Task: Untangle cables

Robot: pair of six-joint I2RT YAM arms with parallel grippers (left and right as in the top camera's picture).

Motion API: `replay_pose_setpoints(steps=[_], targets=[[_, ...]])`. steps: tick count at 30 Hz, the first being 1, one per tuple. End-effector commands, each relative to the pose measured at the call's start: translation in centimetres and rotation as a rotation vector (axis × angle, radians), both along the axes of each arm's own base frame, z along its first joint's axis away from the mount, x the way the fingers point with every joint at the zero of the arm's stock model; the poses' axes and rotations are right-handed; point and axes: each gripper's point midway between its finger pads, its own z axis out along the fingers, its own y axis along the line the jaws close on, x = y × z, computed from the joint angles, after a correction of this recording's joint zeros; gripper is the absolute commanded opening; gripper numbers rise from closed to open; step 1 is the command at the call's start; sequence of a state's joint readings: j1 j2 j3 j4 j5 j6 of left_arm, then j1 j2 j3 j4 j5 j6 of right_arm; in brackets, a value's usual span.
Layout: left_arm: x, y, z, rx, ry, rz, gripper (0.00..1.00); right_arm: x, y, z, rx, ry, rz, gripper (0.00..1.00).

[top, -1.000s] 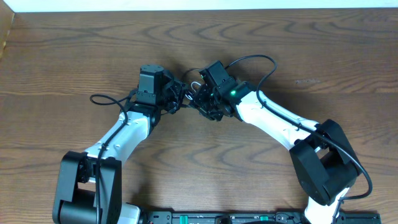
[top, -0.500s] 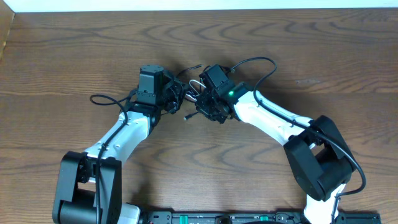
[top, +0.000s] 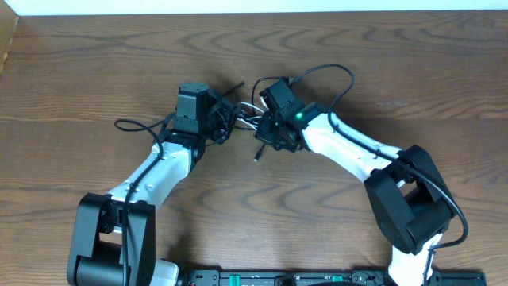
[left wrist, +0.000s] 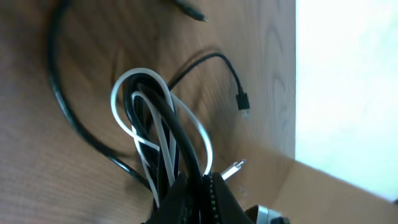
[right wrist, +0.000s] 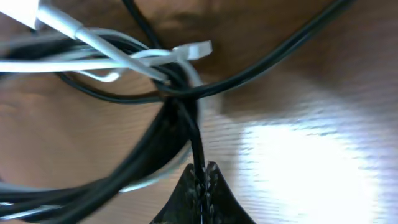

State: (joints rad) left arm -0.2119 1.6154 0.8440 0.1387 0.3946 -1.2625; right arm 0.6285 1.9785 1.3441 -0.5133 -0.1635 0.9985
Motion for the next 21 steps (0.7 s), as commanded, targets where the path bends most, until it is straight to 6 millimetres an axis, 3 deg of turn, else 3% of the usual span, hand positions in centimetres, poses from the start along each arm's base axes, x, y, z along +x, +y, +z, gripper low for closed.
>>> replay_pose_setpoints(steps=[1,6,11,21], targets=[[0.5,0.0,0.7,0.145,-0.138,-0.147,0.07,0.4,-2.0,-0.5,-0.080,-0.058,0.183,0.01],[0.3,-0.2,0.6,0.342,-0.286,-0.356,0.07,0.6,-2.4,1.0,-0.015,-0.084,0.302,0.01],[-0.3,-0.6,0.5,0.394,-0.337,-0.463,0.08,1.0,-2.8,2.6,0.057,-0.147,0.444,0.01],[-2.7,-5.4,4.0,0.388,-0.770,-0.898,0.07,1.1,-3.7,4.1,0.212,-0.202,0.602,0.01]])
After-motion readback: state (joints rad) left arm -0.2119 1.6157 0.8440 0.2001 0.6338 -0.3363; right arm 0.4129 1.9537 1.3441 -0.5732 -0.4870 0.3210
